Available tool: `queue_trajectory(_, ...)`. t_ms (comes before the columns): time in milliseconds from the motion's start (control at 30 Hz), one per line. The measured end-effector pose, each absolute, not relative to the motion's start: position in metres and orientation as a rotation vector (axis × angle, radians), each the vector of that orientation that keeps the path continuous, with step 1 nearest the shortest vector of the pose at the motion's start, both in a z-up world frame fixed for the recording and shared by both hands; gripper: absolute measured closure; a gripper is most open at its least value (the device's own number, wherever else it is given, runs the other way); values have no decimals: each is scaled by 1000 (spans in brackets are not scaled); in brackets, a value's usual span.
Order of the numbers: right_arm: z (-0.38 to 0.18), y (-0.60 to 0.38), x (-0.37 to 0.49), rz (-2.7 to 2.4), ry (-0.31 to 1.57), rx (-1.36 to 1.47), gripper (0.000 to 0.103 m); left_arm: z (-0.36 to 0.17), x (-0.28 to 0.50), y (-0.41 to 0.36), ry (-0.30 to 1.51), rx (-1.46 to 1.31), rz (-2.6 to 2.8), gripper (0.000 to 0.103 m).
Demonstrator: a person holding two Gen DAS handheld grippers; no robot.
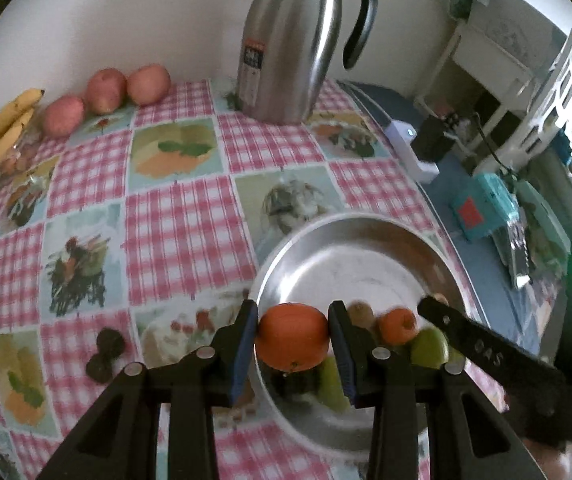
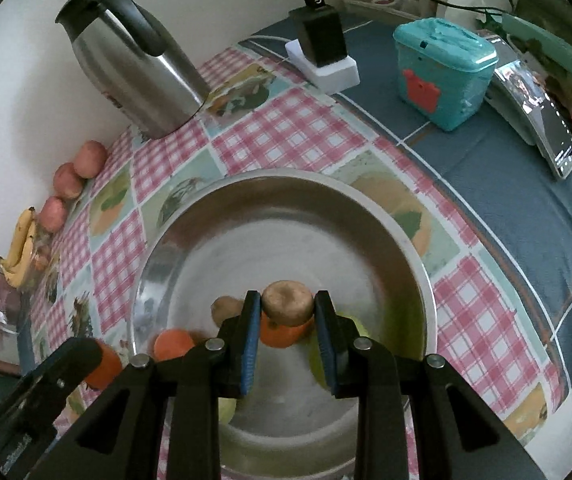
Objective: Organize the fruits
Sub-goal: 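Carry the tangerine and brown kiwi over the steel plate with both grippers, then open the left gripper over the plate while the right releases the kiwi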
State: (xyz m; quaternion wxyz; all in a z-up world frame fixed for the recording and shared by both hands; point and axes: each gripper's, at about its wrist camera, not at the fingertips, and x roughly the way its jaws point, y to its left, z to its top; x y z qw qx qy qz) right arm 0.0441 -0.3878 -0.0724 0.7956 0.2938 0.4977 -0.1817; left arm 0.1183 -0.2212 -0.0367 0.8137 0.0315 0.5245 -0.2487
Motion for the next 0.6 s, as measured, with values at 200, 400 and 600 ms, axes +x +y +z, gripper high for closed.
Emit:
queue_trajectory(200,-87,-391,49,-419,1089,618,75,-49,128,-228,1086,56,-517,64)
queue_trajectory(400,-90,-392,50,-420,1092,625,75,-65,133,-232,1096,52,-507,64)
queue_trajectory(600,-90,-391,51,-419,1099,624,74,-70,133,-234,1107,55,-510,63)
